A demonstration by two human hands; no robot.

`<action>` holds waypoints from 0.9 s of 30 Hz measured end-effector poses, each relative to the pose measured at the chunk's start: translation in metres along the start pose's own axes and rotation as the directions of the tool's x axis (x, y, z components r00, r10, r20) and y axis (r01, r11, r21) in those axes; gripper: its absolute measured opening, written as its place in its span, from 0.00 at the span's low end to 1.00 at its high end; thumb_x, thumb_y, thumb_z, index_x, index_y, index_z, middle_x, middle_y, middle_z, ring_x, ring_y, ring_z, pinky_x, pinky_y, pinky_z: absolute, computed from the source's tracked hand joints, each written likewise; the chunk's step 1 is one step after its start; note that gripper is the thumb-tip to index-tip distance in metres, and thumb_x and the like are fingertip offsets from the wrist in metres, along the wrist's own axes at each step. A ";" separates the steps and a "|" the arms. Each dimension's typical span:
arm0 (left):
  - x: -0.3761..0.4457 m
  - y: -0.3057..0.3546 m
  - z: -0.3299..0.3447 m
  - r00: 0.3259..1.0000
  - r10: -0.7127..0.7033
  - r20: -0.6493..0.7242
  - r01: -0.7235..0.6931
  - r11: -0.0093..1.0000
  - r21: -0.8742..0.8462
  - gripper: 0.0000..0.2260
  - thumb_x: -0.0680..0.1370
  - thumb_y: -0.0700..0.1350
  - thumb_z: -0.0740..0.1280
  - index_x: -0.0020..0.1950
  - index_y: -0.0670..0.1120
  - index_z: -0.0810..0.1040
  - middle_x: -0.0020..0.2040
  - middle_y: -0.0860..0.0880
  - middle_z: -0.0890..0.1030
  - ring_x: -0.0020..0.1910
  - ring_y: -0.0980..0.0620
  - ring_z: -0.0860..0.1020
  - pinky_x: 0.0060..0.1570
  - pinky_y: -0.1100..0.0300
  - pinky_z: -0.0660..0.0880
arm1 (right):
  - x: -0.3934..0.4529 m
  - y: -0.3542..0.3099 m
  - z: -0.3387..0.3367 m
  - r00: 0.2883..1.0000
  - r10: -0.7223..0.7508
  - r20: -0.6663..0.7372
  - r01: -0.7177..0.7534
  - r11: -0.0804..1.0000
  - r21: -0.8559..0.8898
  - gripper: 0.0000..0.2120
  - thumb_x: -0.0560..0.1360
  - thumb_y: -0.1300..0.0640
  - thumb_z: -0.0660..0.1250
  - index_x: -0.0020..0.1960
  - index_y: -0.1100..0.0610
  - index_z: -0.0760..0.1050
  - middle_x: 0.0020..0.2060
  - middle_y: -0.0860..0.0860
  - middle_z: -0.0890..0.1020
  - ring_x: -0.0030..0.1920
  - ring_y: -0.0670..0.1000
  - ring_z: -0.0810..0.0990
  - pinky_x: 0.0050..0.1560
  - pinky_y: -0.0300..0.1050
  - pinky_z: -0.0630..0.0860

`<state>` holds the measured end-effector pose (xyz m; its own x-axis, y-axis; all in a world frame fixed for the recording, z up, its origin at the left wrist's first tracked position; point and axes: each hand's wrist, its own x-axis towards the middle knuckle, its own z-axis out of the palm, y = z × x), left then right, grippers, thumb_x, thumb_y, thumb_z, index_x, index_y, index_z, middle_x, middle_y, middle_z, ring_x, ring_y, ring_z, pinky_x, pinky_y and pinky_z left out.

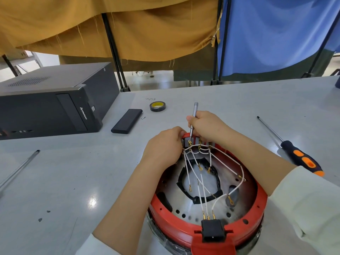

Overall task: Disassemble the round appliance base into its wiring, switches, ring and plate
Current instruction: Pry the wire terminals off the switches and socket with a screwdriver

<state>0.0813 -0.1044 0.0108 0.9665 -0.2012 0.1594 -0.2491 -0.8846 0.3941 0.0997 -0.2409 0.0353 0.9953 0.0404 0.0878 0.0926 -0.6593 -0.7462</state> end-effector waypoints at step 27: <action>0.000 0.000 -0.001 1.000 0.008 0.001 -0.008 1.000 0.007 0.13 0.81 0.46 0.53 0.61 0.53 0.73 0.54 0.48 0.79 0.51 0.45 0.76 0.42 0.57 0.67 | -0.001 0.006 0.001 0.999 -0.045 -0.011 0.045 0.999 -0.006 0.14 0.81 0.51 0.55 0.39 0.53 0.71 0.32 0.49 0.74 0.33 0.49 0.73 0.34 0.45 0.67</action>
<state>0.0810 -0.1037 0.0119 0.9647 -0.2084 0.1610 -0.2560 -0.8859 0.3868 0.0991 -0.2443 0.0296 0.9898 0.0618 0.1283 0.1369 -0.6615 -0.7373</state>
